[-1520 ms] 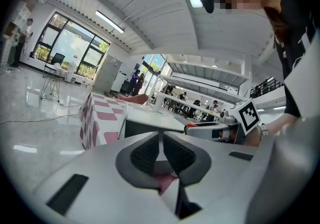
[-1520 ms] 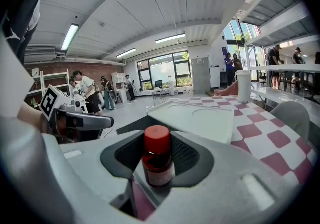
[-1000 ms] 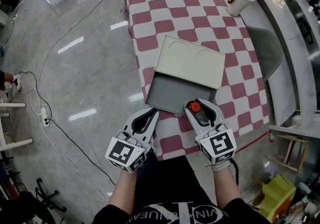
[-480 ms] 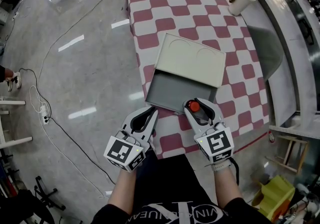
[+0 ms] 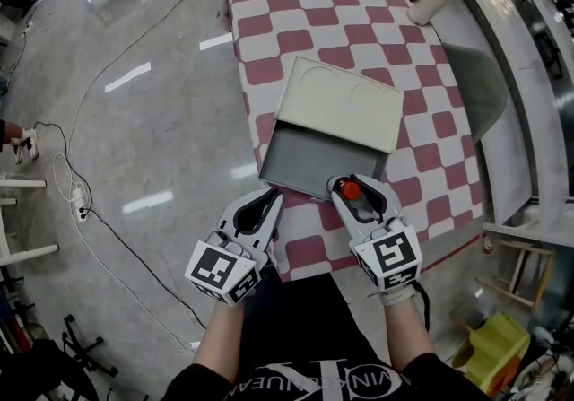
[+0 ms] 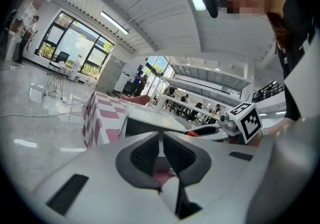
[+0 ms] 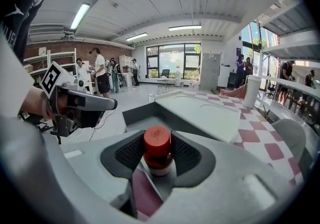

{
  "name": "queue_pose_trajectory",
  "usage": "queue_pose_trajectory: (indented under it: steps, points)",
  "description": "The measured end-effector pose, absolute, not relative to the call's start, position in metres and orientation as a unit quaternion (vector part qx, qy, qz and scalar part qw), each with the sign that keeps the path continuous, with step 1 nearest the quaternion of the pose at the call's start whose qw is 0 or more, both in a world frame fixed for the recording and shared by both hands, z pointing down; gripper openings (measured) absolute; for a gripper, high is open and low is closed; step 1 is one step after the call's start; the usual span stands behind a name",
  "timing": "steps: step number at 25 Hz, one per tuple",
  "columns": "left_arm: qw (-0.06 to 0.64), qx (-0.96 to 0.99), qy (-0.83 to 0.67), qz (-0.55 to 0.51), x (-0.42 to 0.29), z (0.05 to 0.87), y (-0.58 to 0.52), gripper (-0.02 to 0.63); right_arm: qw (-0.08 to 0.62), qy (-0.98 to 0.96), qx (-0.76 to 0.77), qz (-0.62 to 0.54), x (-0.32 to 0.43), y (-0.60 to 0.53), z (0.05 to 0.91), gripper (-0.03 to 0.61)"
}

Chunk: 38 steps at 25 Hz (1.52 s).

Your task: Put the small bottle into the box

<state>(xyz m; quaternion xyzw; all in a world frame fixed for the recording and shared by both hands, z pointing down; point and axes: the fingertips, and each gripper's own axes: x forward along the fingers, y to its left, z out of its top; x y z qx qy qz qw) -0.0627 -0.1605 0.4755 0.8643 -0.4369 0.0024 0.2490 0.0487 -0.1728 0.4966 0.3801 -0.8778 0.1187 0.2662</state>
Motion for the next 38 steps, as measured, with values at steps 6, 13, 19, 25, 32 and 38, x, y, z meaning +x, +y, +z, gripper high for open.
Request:
queue_pose_trajectory:
  steps: [6,13,19,25,32,38]
  points:
    - [0.253,0.865,-0.434,0.004,-0.058,0.477,-0.158,0.031,0.252,-0.882,0.378,0.128,0.052,-0.168,0.496,0.155]
    - [0.255,0.866,-0.431,0.004,-0.054,0.478,-0.154,0.031,0.233,-0.885,0.379,0.136,0.055,-0.163,0.492,0.167]
    - [0.259,0.867,-0.427,0.006,-0.049,0.478,-0.150,0.031,0.222,-0.886,0.381,0.145,0.060,-0.157,0.491,0.170]
    - [0.259,0.867,-0.426,0.003,-0.046,0.479,-0.148,0.031,0.215,-0.889,0.376,0.149,0.062,-0.153,0.490,0.170]
    - [0.260,0.868,-0.423,0.006,-0.042,0.476,-0.149,0.031,0.218,-0.889,0.376,0.147,0.068,-0.148,0.490,0.170]
    - [0.257,0.871,-0.419,0.004,-0.037,0.475,-0.149,0.031,0.220,-0.891,0.371,0.143,0.071,-0.144,0.487,0.156]
